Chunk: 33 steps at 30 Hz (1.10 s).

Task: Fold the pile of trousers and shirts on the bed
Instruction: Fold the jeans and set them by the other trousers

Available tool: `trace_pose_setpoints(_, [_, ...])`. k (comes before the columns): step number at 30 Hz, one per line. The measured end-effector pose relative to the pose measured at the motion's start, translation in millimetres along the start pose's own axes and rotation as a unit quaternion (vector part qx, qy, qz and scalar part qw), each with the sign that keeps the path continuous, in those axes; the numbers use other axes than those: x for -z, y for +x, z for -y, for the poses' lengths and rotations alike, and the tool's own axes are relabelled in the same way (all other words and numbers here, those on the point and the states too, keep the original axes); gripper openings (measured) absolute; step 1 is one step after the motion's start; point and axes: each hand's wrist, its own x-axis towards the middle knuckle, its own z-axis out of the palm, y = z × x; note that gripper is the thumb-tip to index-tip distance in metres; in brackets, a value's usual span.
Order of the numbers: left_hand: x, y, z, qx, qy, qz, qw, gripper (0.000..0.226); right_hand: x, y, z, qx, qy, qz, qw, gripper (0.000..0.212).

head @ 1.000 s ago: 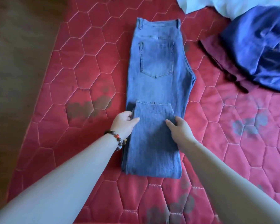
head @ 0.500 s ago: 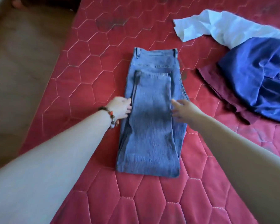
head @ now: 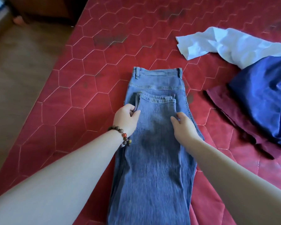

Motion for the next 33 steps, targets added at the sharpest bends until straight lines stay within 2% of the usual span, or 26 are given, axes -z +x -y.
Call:
trace_pose_setpoints(2, [5, 5, -5, -0.054, -0.043, -0.044, 0.997, 0.01, 5, 4, 9, 0.057, 0.031, -0.045, 0.997, 0.017])
trace_pose_setpoints(5, [12, 23, -19, -0.088, -0.076, -0.09, 0.989, 0.012, 15, 23, 28, 0.109, 0.054, -0.093, 0.988, 0.013])
trace_pose_setpoints(7, [10, 40, -24, -0.042, -0.075, -0.072, 0.994, 0.017, 16, 42, 37, 0.074, 0.047, -0.082, 0.993, 0.018])
trace_pose_setpoints(10, [2, 54, -18, 0.044, 0.041, 0.023, 0.998, 0.027, 15, 57, 35, -0.044, -0.035, 0.019, 0.998, 0.035])
trace_pose_setpoints(12, [-2, 56, -12, 0.037, 0.088, 0.047, 0.994, 0.044, 11, 62, 27, -0.029, -0.1, 0.061, 0.993, 0.024])
trace_pose_setpoints(14, [-2, 57, -10, 0.001, 0.061, 0.019, 0.998, 0.046, 10, 66, 26, 0.009, -0.111, 0.033, 0.993, 0.021])
trace_pose_setpoints(17, [1, 62, -15, -0.027, -0.033, -0.037, 0.998, 0.027, 13, 71, 31, 0.041, -0.043, -0.051, 0.997, 0.028])
trace_pose_setpoints(20, [2, 66, -18, 0.011, -0.025, -0.004, 1.0, 0.02, 13, 76, 35, 0.01, -0.033, -0.027, 0.999, 0.013])
trace_pose_setpoints(22, [1, 67, -17, 0.041, 0.02, 0.018, 0.999, 0.019, 14, 75, 34, -0.031, -0.035, 0.007, 0.999, 0.038])
trace_pose_setpoints(23, [2, 65, -17, 0.052, 0.025, -0.002, 0.998, 0.022, 14, 72, 33, -0.033, -0.035, 0.005, 0.999, 0.042])
trace_pose_setpoints(26, [8, 41, -15, 0.005, 0.033, -0.084, 0.996, 0.026, 7, 44, 28, 0.057, -0.108, -0.074, 0.99, 0.033])
trace_pose_setpoints(28, [8, 13, -8, -0.047, 0.052, -0.066, 0.995, 0.023, -5, 16, 19, 0.156, -0.158, -0.112, 0.969, 0.031])
trace_pose_setpoints(30, [5, -17, 1, -0.041, 0.091, -0.008, 0.995, 0.026, -19, -12, 6, 0.21, -0.205, -0.085, 0.952, 0.035])
trace_pose_setpoints(33, [3, -50, 15, -0.039, 0.139, 0.02, 0.989, 0.039, -41, -46, -20, 0.242, -0.327, -0.012, 0.913, 0.052])
